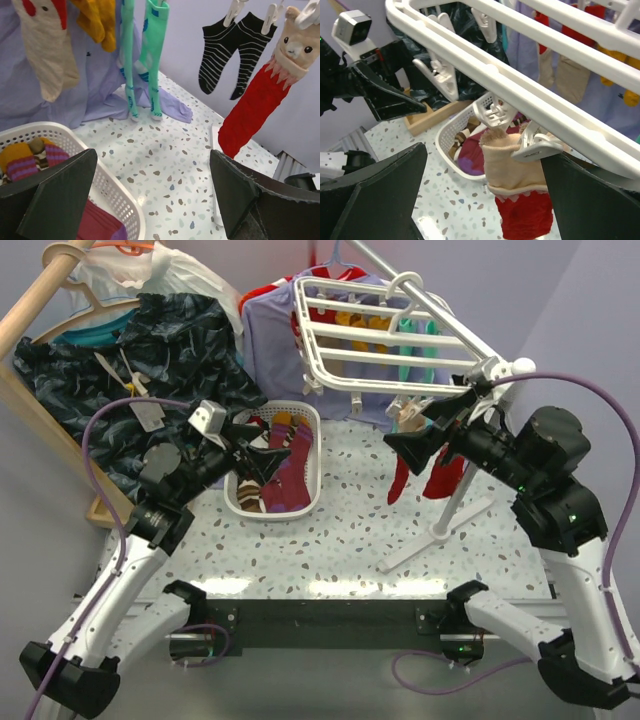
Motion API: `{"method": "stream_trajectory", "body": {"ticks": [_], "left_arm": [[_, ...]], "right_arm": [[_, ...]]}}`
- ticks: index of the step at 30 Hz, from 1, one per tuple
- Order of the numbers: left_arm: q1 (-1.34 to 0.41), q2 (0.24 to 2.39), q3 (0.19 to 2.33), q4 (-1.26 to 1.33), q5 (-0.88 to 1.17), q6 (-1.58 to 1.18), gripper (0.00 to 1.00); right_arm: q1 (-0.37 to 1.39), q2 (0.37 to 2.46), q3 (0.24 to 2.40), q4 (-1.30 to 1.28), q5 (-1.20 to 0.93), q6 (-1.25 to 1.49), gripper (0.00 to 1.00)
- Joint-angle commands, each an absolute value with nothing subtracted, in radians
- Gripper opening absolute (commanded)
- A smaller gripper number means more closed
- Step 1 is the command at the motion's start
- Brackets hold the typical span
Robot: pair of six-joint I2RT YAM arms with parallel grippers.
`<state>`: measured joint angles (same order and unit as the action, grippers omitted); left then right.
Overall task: Clip the socks to the hanger
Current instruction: Open the clamp at the hanger.
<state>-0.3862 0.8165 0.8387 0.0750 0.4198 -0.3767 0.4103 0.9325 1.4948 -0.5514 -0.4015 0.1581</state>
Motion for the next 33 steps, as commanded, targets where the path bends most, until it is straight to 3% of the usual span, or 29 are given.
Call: {"method": "stream_trajectory", "body": {"ticks": [1, 4, 7, 25, 33], "left_arm": [[-0.439, 0.844, 0.905, 0.181, 0.410, -0.413, 1.00], [-0.478, 0.862, 0.922, 0.189, 0.374, -0.407, 1.00], [-0.512, 0.864, 0.931, 0.206, 0.344, -0.405, 1.00], [-0.673, 1.008, 1.022, 0.393, 0.299, -0.367, 1.00], [-0.778, 1.080, 1.100, 0.414, 0.244, -0.290, 1.00]], "right_arm": [[0.658, 0.980, 1.537, -0.480, -0.130, 0.127, 0.99], [0.864, 1.005, 1.513, -0.430, 0.161, 0.054, 0.99], [0.949, 1.012, 1.496, -0.379, 0.302, 0.028, 0.98], [0.954, 0.856, 1.384, -0.474, 0.852, 0.052, 0.83], [0.953, 0.818, 1.330, -0.434, 0.997, 0.006, 0.73]]}}
